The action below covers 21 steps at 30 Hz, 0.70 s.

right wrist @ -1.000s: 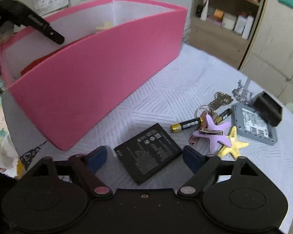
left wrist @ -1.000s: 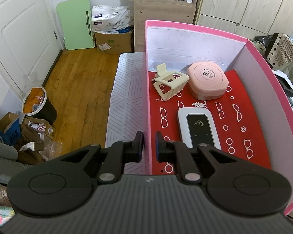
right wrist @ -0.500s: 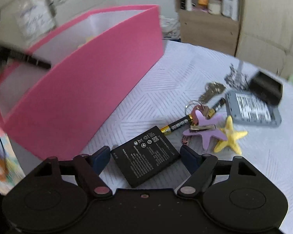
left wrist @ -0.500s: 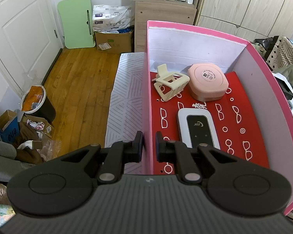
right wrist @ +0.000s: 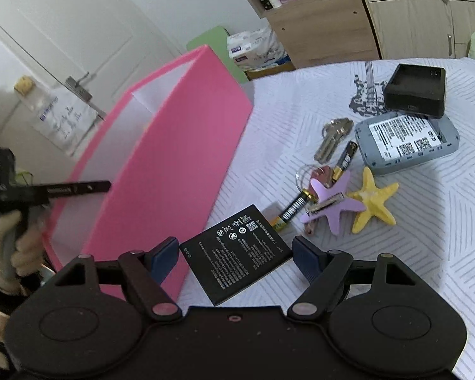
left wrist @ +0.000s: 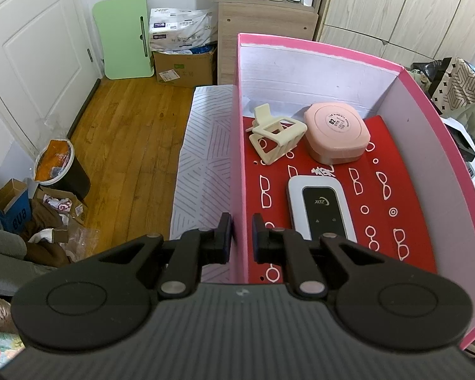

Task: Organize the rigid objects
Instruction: 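Move the right gripper to the black battery and grasp it, then carry the black battery into the box and release it on the router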

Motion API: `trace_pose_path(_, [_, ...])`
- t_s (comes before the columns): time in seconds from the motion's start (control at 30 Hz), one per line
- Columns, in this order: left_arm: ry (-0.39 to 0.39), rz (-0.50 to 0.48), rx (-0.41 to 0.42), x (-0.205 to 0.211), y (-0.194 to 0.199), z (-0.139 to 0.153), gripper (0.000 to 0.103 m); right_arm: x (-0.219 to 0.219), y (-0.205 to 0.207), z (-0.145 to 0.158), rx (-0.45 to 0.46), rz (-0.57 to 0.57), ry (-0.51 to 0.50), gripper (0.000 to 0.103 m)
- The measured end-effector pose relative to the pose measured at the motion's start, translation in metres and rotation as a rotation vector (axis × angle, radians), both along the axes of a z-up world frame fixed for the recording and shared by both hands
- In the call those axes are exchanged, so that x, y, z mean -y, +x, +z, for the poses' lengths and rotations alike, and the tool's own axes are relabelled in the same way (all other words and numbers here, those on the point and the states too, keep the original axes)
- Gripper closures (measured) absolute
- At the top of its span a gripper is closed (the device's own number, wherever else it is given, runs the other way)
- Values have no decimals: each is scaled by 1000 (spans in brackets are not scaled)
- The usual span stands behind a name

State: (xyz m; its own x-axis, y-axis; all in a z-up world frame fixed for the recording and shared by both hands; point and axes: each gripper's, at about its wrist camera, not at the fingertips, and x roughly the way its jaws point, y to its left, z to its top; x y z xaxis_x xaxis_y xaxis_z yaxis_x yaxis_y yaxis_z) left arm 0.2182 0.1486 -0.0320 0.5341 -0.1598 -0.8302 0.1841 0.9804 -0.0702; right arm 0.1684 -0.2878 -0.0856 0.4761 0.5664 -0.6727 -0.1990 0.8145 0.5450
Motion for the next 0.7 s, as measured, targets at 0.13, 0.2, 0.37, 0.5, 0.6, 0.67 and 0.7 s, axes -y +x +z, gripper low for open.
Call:
trace_pose_path(0.13, [-20,-2,-3,-1,1,0,89,-3,-5,31,87,12,-1,21])
trace_pose_path(0.2, [-26,-2,-5,1,1,0,88,-8,-3,49,154,45,-31,21])
trace_pose_path(0.37, [-19,-4,-4,4,1,0,88,-35,13,98,310,156,-113,21])
trace_pose_path(0.5, [-19,1,-5,5,2,1,89,-76,37,119,356,292,-126,21])
trace_pose_path(0.6, [-24,10,-9,3,2,1,89,-113,57,120,325,373,-134,21])
trace_pose_path(0.67, [-26,15,-10,2,2,1,89,-138,69,117,286,419,-141,21])
trace_pose_path(0.7, [-26,16,-8,2,2,1,89,-151,77,114,264,445,-141,21])
